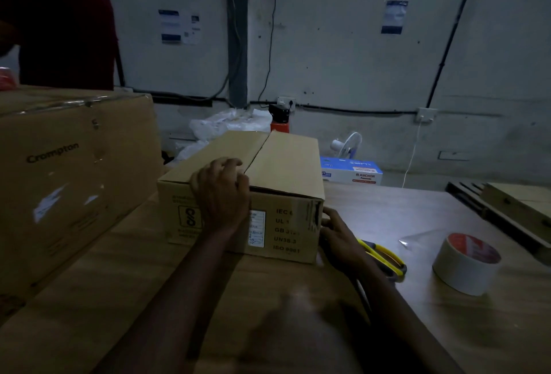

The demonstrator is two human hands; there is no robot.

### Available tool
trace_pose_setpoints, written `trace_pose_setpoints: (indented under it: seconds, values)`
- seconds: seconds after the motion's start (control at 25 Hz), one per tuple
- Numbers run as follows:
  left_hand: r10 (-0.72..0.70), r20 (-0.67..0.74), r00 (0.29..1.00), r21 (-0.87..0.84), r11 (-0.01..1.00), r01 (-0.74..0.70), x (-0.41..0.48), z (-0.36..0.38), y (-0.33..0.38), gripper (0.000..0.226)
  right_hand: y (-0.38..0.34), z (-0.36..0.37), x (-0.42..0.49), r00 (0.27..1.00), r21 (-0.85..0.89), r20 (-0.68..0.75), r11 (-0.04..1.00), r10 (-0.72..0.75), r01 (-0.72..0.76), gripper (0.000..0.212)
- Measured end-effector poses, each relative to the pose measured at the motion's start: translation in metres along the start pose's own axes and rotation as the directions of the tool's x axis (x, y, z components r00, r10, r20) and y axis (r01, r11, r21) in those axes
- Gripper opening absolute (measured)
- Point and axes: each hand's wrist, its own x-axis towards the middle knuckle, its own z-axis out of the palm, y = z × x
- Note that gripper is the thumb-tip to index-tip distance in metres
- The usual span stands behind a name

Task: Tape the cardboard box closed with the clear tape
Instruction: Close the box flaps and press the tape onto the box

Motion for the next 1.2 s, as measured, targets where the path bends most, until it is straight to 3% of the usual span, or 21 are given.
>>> trace_pose_setpoints:
  seconds: [0.08,0.16,0.36,0.48,0.56,0.64,0.8,0.92,1.12,1.2]
  values:
    - [-0.01,-0.048,0.999,0.042,0.999,0.012,-0.002,0.003,-0.017,0.036,0.001,0.007,0.005,0.99,-0.07,-0.142,0.997,-0.024,0.014,0.018]
    - [-0.073,-0.065,0.995,0.027,0.997,0.075,-0.005,0.002,-0.022,0.037,-0.004,0.013,0.007,0.968,-0.09,-0.252,0.995,0.016,-0.04,0.013]
    - [-0.277,-0.105,0.955,-0.026,0.961,0.276,-0.015,0.002,-0.034,0.036,-0.008,0.011,0.036,0.949,0.025,-0.225,0.975,0.219,-0.219,0.047]
    - [-0.512,-0.105,0.853,-0.129,0.857,0.499,-0.013,0.001,-0.043,0.056,-0.016,0.013,0.042,0.933,0.036,-0.198,0.953,0.302,-0.301,0.048]
    - [-0.592,-0.071,0.803,-0.144,0.803,0.579,-0.011,0.002,-0.046,0.067,-0.017,0.019,0.046,0.933,-0.089,-0.236,0.95,0.273,-0.3,0.052]
    - [-0.6,-0.055,0.798,-0.135,0.796,0.59,-0.011,0.003,-0.047,0.067,-0.014,0.023,0.051,0.944,-0.164,-0.236,0.948,0.232,-0.274,0.056]
    - [-0.628,-0.057,0.776,-0.167,0.773,0.612,-0.009,0.005,-0.042,0.056,-0.022,0.03,0.05,0.948,0.108,-0.186,0.965,0.258,-0.241,0.051]
    - [-0.665,-0.052,0.745,-0.202,0.738,0.644,-0.002,0.005,-0.032,0.049,-0.036,0.025,0.044,0.956,0.159,-0.208,0.971,0.208,-0.177,0.048]
    - [-0.758,-0.016,0.652,-0.328,0.62,0.713,0.04,-0.003,-0.023,0.047,-0.045,-0.004,0.074,0.958,-0.147,-0.287,0.989,-0.021,-0.022,0.053]
    - [-0.764,0.003,0.646,-0.357,0.602,0.714,0.056,-0.008,-0.013,0.043,-0.067,-0.005,0.059,0.956,-0.095,-0.29,0.995,-0.052,0.026,0.051]
